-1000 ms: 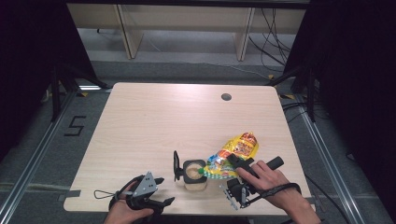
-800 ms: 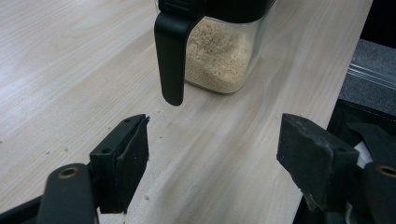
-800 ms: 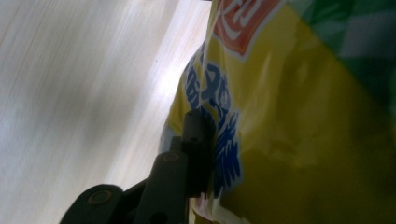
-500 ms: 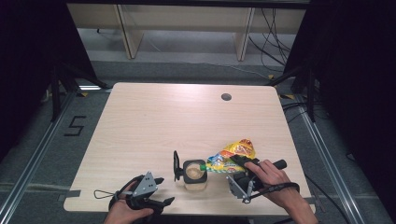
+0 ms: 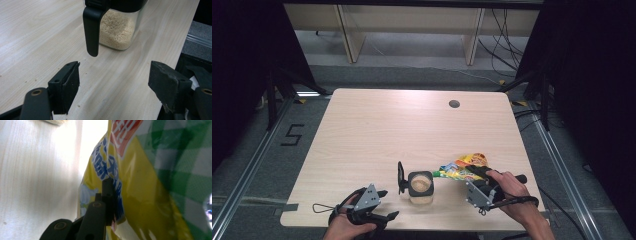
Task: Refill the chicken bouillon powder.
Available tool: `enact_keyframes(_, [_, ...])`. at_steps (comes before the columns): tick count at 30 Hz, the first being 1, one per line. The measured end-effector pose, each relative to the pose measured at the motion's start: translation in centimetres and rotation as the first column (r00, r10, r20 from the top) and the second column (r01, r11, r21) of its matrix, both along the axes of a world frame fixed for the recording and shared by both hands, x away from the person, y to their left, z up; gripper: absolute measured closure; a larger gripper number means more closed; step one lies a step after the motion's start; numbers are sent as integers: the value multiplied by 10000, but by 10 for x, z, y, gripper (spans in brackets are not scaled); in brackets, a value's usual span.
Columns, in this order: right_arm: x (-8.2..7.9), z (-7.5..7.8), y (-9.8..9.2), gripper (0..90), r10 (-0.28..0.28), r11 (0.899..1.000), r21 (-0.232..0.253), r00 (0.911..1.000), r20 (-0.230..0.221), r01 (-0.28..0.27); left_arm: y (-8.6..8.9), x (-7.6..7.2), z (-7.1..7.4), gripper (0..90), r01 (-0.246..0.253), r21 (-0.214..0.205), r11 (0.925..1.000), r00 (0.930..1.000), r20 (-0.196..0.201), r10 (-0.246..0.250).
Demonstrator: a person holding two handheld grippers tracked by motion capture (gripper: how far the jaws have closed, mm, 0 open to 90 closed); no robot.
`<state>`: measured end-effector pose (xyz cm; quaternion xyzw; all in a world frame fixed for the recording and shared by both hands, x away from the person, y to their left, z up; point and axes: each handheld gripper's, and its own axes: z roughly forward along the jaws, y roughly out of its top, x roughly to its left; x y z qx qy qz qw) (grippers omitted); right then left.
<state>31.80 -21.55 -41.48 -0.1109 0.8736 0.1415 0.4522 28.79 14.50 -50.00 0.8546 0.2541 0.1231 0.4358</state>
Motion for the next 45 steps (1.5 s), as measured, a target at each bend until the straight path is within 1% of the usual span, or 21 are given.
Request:
enact_keyframes(4, [6,-5,-13,822,-391,9955,854,9989,-261,412,0,-1,-1,246,-103,-126,9999,9996,-265,100])
enact_keyframes(5, [6,-9,-17,823,-782,9866,1371,9936,-818,889,-2,-1,-2,246,-203,-329,9993,9994,-271,194])
enact_keyframes(6, [8,-11,-20,823,-797,9845,1492,9930,-874,921,0,0,-1,246,-130,54,9999,9999,-95,130])
enact_keyframes(9, [12,-13,-28,827,-780,9811,1688,9920,-995,941,0,0,-1,246,-157,63,9999,9999,-51,158])
enact_keyframes(12, [15,-12,-36,829,-989,9657,2256,9853,-1394,1289,0,0,0,246,-9,15,10000,10000,-5,9])
enact_keyframes(16, [22,-14,-52,830,-1384,9057,3625,9615,-2372,2198,1,-1,2,246,-15,194,9998,9998,-173,18])
enact_keyframes(17, [25,-13,-55,829,-1348,9008,3735,9603,-2441,2214,1,-1,2,246,-20,197,9998,9998,-174,23])
enact_keyframes(21, [34,-15,-66,823,-1730,8345,4607,9375,-3019,3023,0,-1,1,246,-97,35,9999,9997,-201,98])
enact_keyframes(23, [37,-15,-69,818,-1872,8094,4857,9290,-3192,3299,0,-1,0,246,-124,-37,9999,9996,-253,123])
enact_keyframes(24, [39,-15,-70,816,-1855,8090,4893,9313,-3135,3258,-1,-1,-1,246,-189,-124,9997,9996,-216,186])
enact_keyframes(25, [39,-16,-71,813,-1988,7849,5071,9199,-3380,3559,-1,-1,0,246,-134,-61,9999,9998,-148,133])
enact_keyframes(26, [41,-16,-72,810,-1991,7821,5106,9197,-3383,3572,0,-1,0,246,-60,-10,10000,9999,-85,60])
enact_keyframes(30, [46,-18,-78,800,-2200,7256,5529,8994,-3776,4096,0,0,0,246,-8,34,10000,10000,6,8])
enact_keyframes(33, [50,-20,-83,795,-2184,7048,5796,9024,-3714,4091,-1,0,0,246,-73,-55,10000,10000,-17,73])
enact_keyframes(34, [50,-20,-85,793,-2241,6833,5899,8925,-3914,4302,-2,-2,-1,246,-248,-176,9995,9995,-207,244])
enact_keyframes(37, [52,-23,-89,787,-2235,6444,6181,8838,-4109,4503,0,-1,0,246,-124,41,9999,9998,-180,124])
enact_keyframes(39, [51,-24,-88,782,-2289,6294,6260,8796,-4170,4605,-1,-2,-1,246,-200,-71,9998,9996,-214,198])
enact_keyframes(40, [52,-23,-89,773,-2231,6370,6211,8804,-4184,4566,-1,-2,-1,246,-204,-72,9998,9996,-214,202])
enact_keyframes(41, [52,-24,-89,754,-2254,6253,6281,8777,-4229,4632,-1,-2,-1,246,-159,-31,9999,9997,-211,159])
enact_keyframes(42, [53,-24,-89,735,-2291,6318,6236,8795,-4172,4604,-1,-2,-1,246,-153,-38,9999,9997,-213,152])
enact_keyframes(45, [53,-27,-90,677,-2345,6120,6378,8774,-4184,4677,-1,-1,-1,246,-168,-129,9998,9996,-227,165])
